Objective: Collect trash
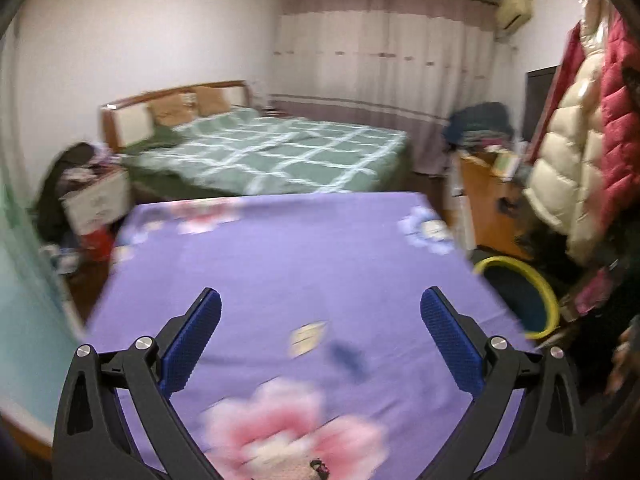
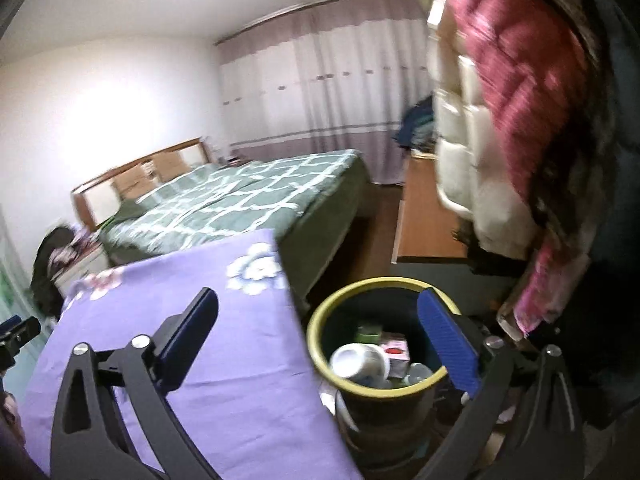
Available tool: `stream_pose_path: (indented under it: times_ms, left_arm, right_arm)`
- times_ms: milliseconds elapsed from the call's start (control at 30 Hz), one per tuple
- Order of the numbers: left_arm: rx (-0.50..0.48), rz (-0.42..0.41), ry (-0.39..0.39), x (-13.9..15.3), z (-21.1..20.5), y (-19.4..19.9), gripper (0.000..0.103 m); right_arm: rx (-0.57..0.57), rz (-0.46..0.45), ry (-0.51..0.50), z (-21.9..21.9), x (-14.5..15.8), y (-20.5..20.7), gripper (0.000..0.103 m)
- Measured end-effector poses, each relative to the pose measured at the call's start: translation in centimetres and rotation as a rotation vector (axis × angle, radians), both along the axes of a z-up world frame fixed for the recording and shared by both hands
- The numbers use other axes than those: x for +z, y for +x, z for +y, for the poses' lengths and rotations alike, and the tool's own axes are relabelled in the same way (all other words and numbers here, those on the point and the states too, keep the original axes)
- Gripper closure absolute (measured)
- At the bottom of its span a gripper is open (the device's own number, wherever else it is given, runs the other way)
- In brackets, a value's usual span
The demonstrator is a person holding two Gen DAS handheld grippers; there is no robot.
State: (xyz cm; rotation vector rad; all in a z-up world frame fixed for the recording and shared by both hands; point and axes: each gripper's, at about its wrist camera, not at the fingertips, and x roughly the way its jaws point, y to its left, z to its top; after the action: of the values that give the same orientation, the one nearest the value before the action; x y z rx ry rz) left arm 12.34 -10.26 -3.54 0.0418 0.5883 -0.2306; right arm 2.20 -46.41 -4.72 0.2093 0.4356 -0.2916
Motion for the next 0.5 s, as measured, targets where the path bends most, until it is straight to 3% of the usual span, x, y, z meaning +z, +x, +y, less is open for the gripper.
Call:
stream_pose_path:
  times_ms: [267, 500]
  left_arm:
    - [0.13, -0.056, -0.038, 1.4, 6.7, -7.2, 0.005]
    - [0.139, -0.1, -0.051, 3.1, 6.1, -10.8, 0.005]
  right_arm:
    - [0.11, 0.018, -0.065, 4.5, 2.3, -3.3, 0.007]
    - [0.097, 0.014, -0.09, 5.1, 2.5, -6.4, 0.007]
